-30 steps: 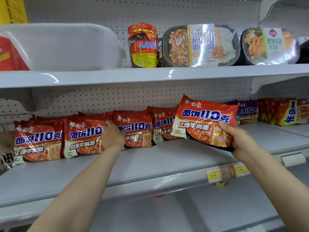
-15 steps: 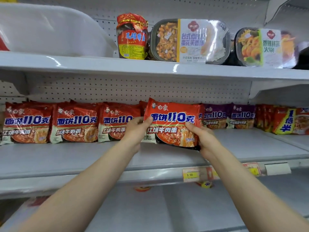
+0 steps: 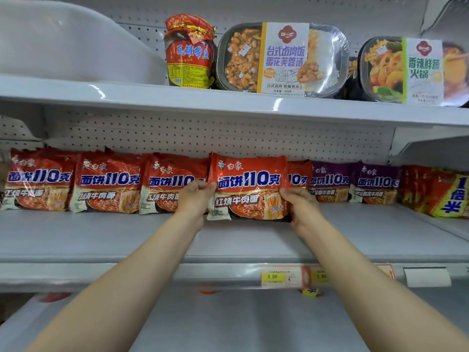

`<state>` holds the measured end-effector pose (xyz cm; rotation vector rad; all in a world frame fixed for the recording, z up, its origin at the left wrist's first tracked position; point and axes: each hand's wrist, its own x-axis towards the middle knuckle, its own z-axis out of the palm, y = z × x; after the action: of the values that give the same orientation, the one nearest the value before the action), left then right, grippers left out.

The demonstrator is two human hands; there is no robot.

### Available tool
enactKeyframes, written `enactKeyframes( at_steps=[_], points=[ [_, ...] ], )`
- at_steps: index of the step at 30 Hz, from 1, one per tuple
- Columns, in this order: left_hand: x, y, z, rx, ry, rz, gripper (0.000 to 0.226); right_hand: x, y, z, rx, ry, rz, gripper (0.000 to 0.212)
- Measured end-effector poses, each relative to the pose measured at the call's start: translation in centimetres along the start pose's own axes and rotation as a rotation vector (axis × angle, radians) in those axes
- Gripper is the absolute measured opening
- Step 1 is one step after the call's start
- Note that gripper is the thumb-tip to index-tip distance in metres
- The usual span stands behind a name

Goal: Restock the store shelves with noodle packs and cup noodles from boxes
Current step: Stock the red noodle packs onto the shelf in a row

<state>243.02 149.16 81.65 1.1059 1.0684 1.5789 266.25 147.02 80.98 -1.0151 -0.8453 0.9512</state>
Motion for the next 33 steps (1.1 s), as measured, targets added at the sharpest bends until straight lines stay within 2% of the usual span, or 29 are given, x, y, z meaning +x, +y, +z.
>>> enactKeyframes(
  at_steps=[2, 6, 10, 14, 19, 26, 30, 33],
  points=[
    [1.1, -0.1, -0.2, 0.147, 0.004, 0.051, 0.02, 1.1, 0.1, -0.1, -0.032, 0.003, -0.024, 0.015],
    [2.6, -0.5, -0.7, 0.338, 0.069, 0.043, 0.015, 2.5, 0.7, 0.3, -0.174, 0.006, -0.058, 0.014],
    [3.5, -0.8, -0.4, 0.315, 0.116, 0.002, 0.012, 3.3, 1.1, 1.1, -0.29, 0.046, -0.111, 0.008],
    [4.4, -1.0, 0.3, 0.301, 0.148, -0.003, 0.01, 4.8, 1.7, 1.8, -0.307, 0.125, -0.07, 0.01],
    [5.2, -1.5, 0.7, 0.309, 0.162, 0.017, 0.018, 5.7, 2.5, 2.3, -0.203, 0.171, 0.021, 0.007],
    [6.6, -2.9, 0.5, 0.442, 0.218, 0.042, 0.022, 5.8, 2.8, 2.7, -0.097, 0.11, 0.017, 0.005],
    [6.7, -3.1, 1.1, 0.502, 0.208, 0.063, 0.009, 6.2, 3.2, 2.5, -0.088, 0.072, 0.028, 0.006],
    [5.8, -2.4, 1.5, 0.548, 0.198, 0.091, 0.018, 6.2, 3.4, 2.4, -0.078, 0.047, 0.055, 0.012]
  ],
)
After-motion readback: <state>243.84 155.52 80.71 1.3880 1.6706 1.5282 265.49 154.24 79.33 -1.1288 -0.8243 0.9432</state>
